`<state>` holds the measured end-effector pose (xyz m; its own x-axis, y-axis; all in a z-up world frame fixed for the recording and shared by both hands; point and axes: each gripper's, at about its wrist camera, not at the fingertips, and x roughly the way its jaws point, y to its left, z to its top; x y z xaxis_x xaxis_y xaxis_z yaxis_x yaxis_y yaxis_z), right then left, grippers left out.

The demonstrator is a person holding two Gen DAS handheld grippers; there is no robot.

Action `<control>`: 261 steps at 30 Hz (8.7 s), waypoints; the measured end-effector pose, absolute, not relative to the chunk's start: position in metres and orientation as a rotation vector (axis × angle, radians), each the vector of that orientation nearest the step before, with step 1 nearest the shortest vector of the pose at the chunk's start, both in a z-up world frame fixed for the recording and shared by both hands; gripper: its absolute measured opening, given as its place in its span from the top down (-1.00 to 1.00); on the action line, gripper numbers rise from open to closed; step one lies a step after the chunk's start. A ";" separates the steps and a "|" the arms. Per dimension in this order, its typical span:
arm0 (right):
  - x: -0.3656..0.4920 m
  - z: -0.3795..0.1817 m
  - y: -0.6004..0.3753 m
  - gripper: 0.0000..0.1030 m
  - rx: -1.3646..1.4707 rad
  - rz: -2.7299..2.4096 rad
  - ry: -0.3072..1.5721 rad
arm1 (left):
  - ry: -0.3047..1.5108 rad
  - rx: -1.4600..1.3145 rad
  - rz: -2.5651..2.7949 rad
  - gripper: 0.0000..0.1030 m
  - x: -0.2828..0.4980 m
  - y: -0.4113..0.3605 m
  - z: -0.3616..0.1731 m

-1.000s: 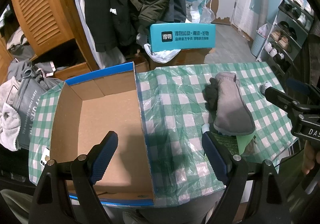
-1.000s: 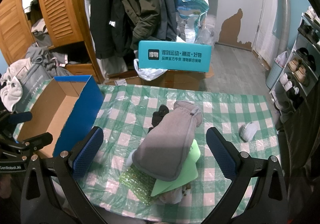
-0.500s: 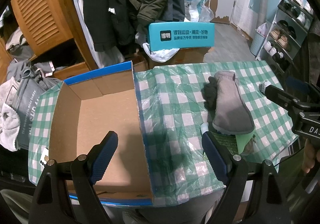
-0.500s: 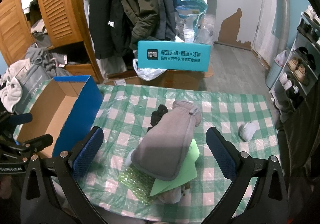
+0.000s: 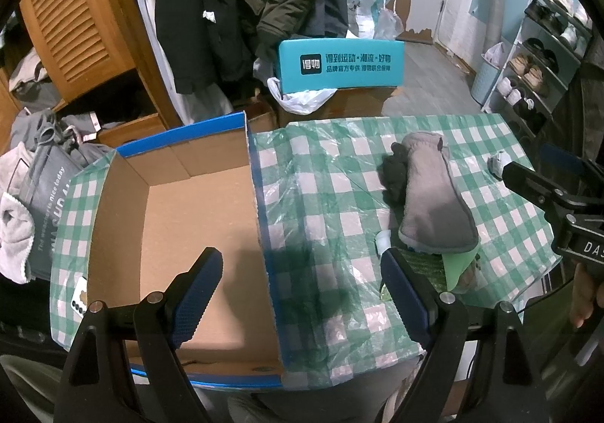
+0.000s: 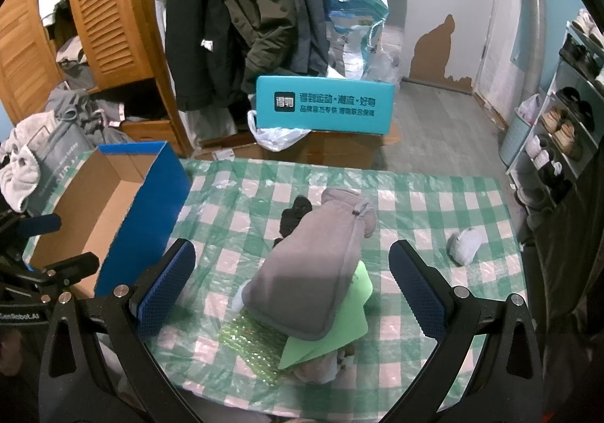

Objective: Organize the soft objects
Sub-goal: 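Grasp the grey fleece cloth with the left gripper while the right gripper grasps the grey sock, then lift the grey cloth and grey sock and carry both over the cardboard box, then open both grippers to drop the cloth and sock into the box, then move both tools back over the table toward the light-green bag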

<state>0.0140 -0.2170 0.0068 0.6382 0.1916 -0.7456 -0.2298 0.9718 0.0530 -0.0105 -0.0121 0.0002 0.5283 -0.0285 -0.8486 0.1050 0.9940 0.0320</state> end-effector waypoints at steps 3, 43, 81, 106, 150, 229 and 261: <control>0.015 0.005 -0.221 -0.96 -0.046 0.230 0.852 | 1.024 0.073 -0.082 -0.69 -0.014 -0.018 -0.004; 0.124 -0.058 -0.433 -0.96 0.133 -0.133 1.203 | 1.291 0.073 -0.262 -0.69 0.116 -0.138 -0.055; 0.169 -0.155 -0.456 -0.15 0.163 -0.138 1.390 | 1.436 0.029 -0.339 -0.60 0.145 -0.142 -0.131; 0.125 -0.096 -0.381 0.48 0.142 0.080 1.314 | 1.382 -0.035 -0.463 0.71 0.134 -0.152 -0.108; 0.073 -0.010 -0.251 0.48 -0.023 0.334 1.104 | 1.042 0.080 -0.288 0.73 0.071 -0.080 0.012; 0.080 -0.020 -0.058 -0.44 -0.126 0.572 1.209 | 1.107 -0.097 0.026 -0.06 0.029 0.113 -0.003; 0.081 -0.025 -0.202 -0.44 0.015 0.371 1.207 | 1.172 0.071 -0.159 -0.21 0.043 -0.006 -0.015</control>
<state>0.0813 -0.2018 -0.0255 0.3031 0.2877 -0.9085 -0.2719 0.9398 0.2068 0.0426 -0.0058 -0.0147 0.3788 -0.0869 -0.9214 0.1613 0.9865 -0.0267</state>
